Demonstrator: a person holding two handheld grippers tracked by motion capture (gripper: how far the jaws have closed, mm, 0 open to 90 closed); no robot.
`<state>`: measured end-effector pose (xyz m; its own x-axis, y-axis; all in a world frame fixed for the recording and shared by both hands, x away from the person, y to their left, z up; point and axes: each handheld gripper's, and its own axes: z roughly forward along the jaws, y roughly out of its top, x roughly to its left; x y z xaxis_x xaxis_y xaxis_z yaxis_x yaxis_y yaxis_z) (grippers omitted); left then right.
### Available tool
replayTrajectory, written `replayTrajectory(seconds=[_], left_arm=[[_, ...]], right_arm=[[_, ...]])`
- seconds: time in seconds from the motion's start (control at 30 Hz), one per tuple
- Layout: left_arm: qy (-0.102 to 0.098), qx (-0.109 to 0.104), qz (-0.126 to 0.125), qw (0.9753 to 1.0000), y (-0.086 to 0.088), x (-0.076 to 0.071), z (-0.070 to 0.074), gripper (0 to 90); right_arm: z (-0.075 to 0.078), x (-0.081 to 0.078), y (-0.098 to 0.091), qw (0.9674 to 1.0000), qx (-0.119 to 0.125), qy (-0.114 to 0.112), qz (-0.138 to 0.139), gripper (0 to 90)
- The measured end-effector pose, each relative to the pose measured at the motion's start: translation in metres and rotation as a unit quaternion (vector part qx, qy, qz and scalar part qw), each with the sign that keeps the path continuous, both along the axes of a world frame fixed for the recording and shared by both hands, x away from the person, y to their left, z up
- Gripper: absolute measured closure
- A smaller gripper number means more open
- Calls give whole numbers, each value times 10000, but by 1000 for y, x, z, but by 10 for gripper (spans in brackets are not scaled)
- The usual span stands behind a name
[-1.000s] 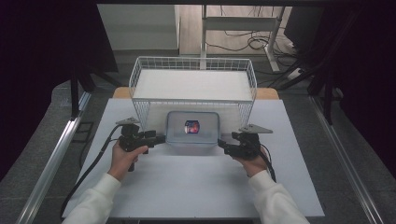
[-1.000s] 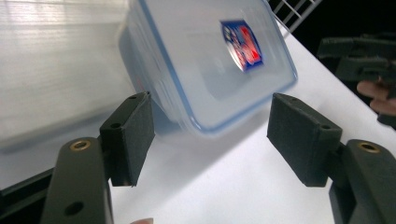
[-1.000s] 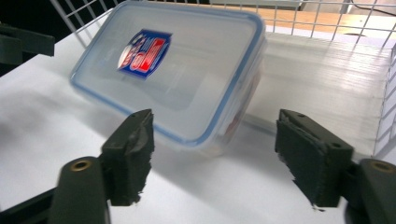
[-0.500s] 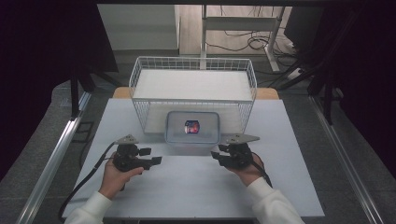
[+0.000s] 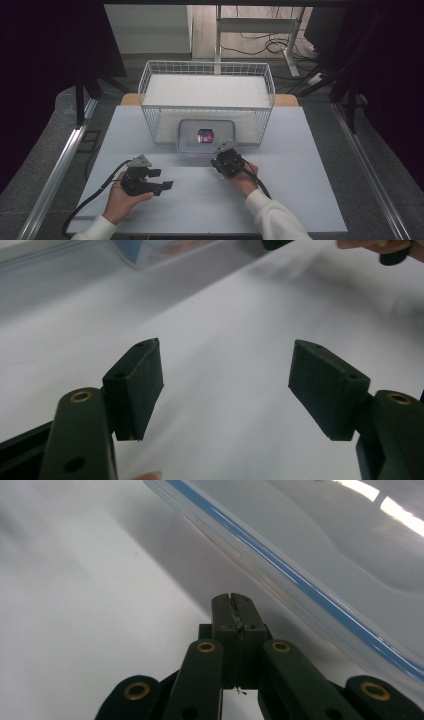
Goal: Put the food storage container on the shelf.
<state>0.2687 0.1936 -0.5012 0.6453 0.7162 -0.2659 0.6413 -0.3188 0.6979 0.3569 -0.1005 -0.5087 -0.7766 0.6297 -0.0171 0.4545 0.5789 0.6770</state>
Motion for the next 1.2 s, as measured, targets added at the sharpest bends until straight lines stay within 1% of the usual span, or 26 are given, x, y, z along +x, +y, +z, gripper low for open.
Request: replayTrajectory(seconds=[0.07,0.17,0.2,0.23,0.37,0.47,0.63,0.67,0.73,0.77,0.8,0.97,1.07,1.2], left_arm=[[-9,41,-31,10000,-1,0,-1,293],[-12,52,-25,10000,-1,0,-2,292],[-18,60,-12,10000,-1,0,-2,290],[-28,61,-8,10000,0,0,-1,290],[-26,80,-10,10000,-1,1,-2,287],[-1,124,-32,9999,-2,1,-4,283],[10,94,3,10000,-1,2,-3,279],[-11,93,16,10000,0,2,-3,279],[-29,88,28,10000,0,2,-2,278],[-6,80,21,10000,0,2,-2,278],[-4,94,9,10000,0,2,-3,277],[-13,121,3,9999,0,2,-3,274],[-12,121,8,9999,0,2,-3,274],[-12,121,9,9999,0,3,-3,274]], right_arm=[[-4,3,7,10000,-78,-53,-2,887],[-5,8,15,9999,-76,-89,-46,888],[-5,10,17,9999,-87,-109,-36,888],[-5,11,19,9999,-65,-81,7,888],[-2,10,22,9998,-104,-178,45,888],[3,12,20,9998,49,-176,-8,889],[14,16,19,9993,221,-278,-105,889],[15,18,20,9993,194,-299,-117,889],[15,20,20,9993,188,-282,-137,889],[15,22,20,9993,196,-293,-136,889],[15,23,20,9992,246,-269,-156,889],[14,29,22,9990,287,-254,-217,889],[14,34,25,9987,330,-251,-280,889],[12,44,28,9979,399,-266,-435,889]])
